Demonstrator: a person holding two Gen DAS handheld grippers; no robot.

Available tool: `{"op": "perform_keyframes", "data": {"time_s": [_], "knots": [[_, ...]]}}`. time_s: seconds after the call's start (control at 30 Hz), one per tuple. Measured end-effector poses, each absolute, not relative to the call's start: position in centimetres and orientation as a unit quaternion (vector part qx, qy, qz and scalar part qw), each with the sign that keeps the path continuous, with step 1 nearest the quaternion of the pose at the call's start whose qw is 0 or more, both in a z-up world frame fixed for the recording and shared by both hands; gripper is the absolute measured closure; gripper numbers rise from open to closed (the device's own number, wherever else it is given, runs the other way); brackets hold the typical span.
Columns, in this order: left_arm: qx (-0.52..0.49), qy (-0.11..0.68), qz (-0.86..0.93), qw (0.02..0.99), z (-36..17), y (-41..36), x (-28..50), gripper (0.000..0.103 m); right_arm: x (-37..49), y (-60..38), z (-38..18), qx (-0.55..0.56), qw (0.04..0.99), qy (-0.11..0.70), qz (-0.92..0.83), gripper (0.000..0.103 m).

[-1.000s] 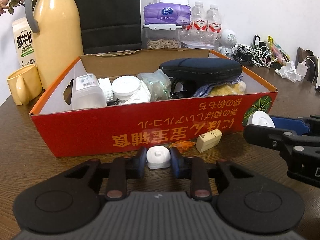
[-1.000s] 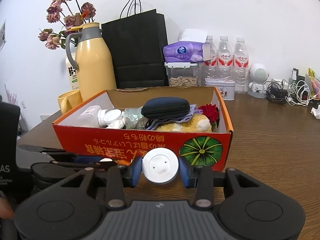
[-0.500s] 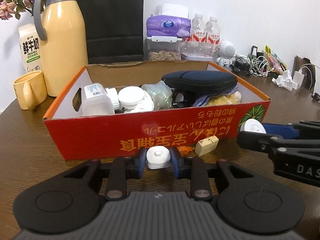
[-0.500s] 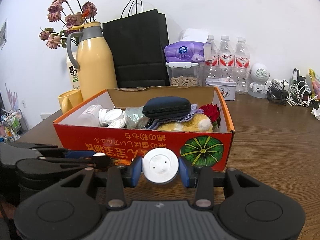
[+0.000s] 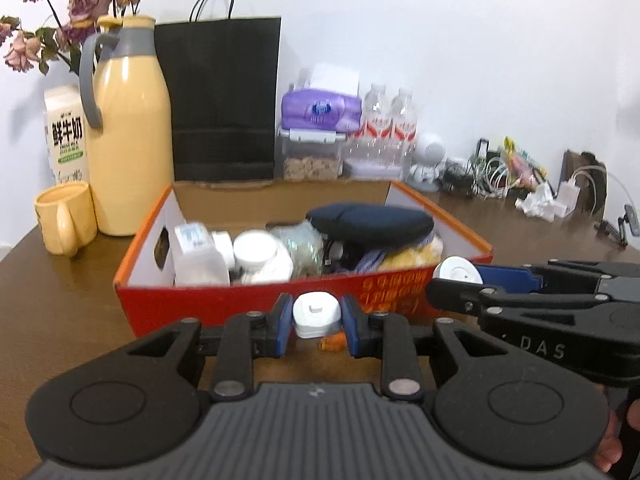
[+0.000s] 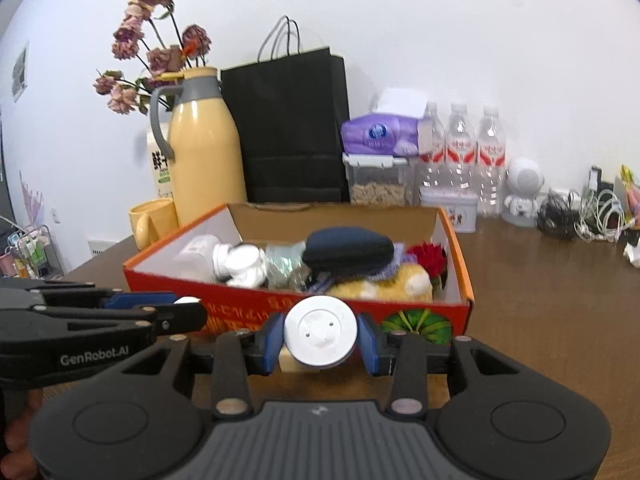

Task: Organize objects
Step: 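Carry both white items over the box and open both grippers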

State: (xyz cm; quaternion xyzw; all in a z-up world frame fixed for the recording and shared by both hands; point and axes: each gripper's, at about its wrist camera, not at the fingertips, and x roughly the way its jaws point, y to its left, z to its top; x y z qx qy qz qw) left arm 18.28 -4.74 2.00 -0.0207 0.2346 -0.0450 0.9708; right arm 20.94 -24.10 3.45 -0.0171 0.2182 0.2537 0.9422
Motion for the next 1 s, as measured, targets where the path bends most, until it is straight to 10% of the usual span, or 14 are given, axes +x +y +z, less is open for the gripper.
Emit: {"op": "perform_keyframes", "data": {"time_s": [1.0], "knots": [[-0.075,0.204,0.021,0.976,4.6,0.4,29.9,0.075,31.7,-15.3,6.3,-0.048,0.943,0.196,0.266,0.065]]}}
